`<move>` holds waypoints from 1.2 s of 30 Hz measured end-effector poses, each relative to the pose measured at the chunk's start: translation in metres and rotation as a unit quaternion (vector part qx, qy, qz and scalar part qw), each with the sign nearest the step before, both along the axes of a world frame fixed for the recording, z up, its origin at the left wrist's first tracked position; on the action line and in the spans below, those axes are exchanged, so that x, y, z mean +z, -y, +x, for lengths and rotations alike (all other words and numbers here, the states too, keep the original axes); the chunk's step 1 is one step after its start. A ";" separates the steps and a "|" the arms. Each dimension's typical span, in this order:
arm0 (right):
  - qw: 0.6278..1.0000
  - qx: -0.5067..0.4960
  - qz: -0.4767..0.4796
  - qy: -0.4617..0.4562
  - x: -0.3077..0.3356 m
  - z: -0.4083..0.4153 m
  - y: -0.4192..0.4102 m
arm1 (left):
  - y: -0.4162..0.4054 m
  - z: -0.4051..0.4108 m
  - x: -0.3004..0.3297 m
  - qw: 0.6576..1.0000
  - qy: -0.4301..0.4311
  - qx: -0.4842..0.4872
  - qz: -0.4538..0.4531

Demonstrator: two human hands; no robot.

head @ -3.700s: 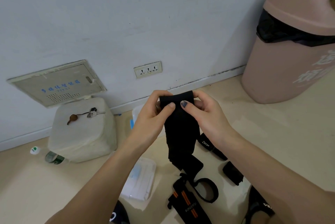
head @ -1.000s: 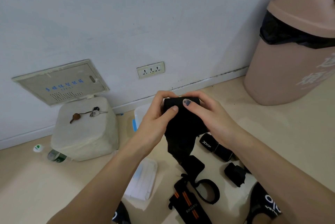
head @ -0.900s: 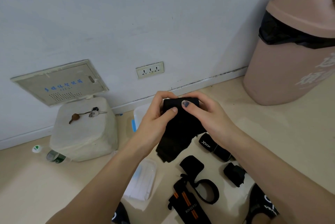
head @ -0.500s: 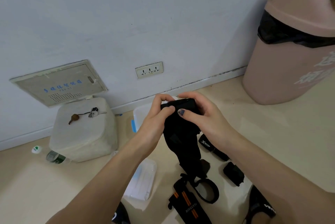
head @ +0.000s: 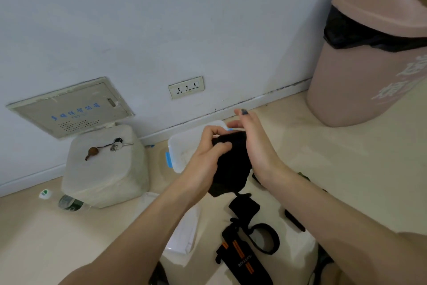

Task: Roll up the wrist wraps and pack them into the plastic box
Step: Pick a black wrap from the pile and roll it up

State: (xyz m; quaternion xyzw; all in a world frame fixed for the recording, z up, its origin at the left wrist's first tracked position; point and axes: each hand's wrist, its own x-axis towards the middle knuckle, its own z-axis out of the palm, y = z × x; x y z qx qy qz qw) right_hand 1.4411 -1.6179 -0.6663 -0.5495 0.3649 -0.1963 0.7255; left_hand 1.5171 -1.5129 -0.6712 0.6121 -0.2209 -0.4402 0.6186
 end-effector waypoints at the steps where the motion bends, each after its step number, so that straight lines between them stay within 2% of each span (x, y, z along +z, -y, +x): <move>1: 1.000 0.008 -0.013 -0.002 0.003 0.001 0.005 | 0.001 0.006 0.001 1.000 0.008 0.008 -0.011; 5: 0.998 -0.046 -0.042 0.001 0.008 0.004 0.014 | 0.001 0.019 0.001 0.999 0.040 0.013 -0.030; 9: 0.992 0.108 -0.017 -0.065 -0.005 -0.002 0.002 | -0.002 0.014 -0.005 0.999 0.048 -0.009 -0.023; 12: 0.983 0.144 -0.038 -0.104 -0.007 -0.009 0.002 | -0.006 0.019 -0.007 0.998 0.053 -0.024 -0.015; 22: 0.985 0.124 -0.121 -0.008 0.004 -0.016 0.009 | -0.008 0.030 -0.001 0.995 0.080 0.000 -0.062; 27: 0.985 0.088 -0.144 0.031 0.000 -0.013 0.011 | -0.010 0.027 -0.002 0.994 0.105 -0.008 -0.020; 30: 0.984 0.091 -0.149 0.047 -0.002 -0.014 0.015 | -0.010 0.027 0.000 0.995 0.100 -0.018 -0.009; 36: 0.978 0.113 -0.164 0.058 -0.002 -0.016 0.018 | -0.009 0.028 0.005 0.997 0.071 -0.003 -0.041</move>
